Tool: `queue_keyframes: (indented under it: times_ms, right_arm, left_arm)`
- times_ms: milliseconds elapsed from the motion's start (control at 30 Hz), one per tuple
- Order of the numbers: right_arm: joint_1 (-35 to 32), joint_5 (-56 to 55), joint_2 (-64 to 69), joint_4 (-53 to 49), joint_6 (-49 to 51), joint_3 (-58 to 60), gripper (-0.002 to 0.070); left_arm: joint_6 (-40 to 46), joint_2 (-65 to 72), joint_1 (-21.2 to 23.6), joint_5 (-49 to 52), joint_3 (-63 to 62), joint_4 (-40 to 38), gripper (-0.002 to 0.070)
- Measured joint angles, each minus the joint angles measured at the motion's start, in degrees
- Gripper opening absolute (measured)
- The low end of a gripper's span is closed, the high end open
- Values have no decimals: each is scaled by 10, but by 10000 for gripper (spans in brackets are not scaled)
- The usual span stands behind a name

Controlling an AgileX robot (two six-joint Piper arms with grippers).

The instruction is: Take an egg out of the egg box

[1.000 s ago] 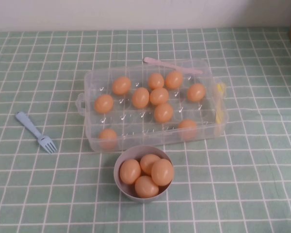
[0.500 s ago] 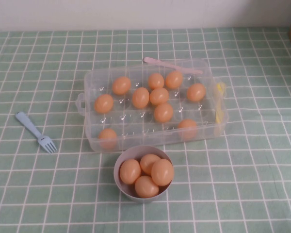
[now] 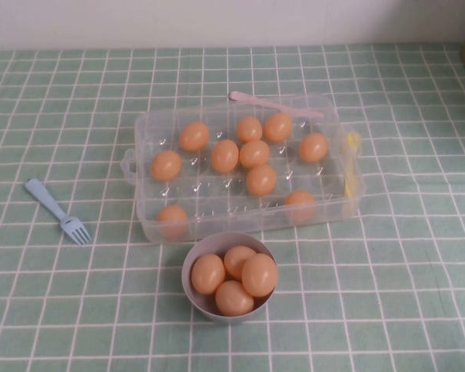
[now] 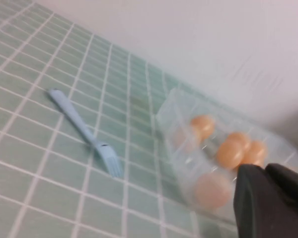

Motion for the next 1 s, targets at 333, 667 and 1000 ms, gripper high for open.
queue_keyframes:
  times_ms: [333,667,1000]
  right_arm:
    - [0,0,0,0,0,0,-18]
    - [0,0,0,0,0,0,-18]
    - [0,0,0,0,0,0,-18]
  left_arm:
    - [24,0,0,-35,-17,-66,-4]
    - [43,246,0,223,-282,28,-4]
    - [178,570,0,412,-486,60,-4]
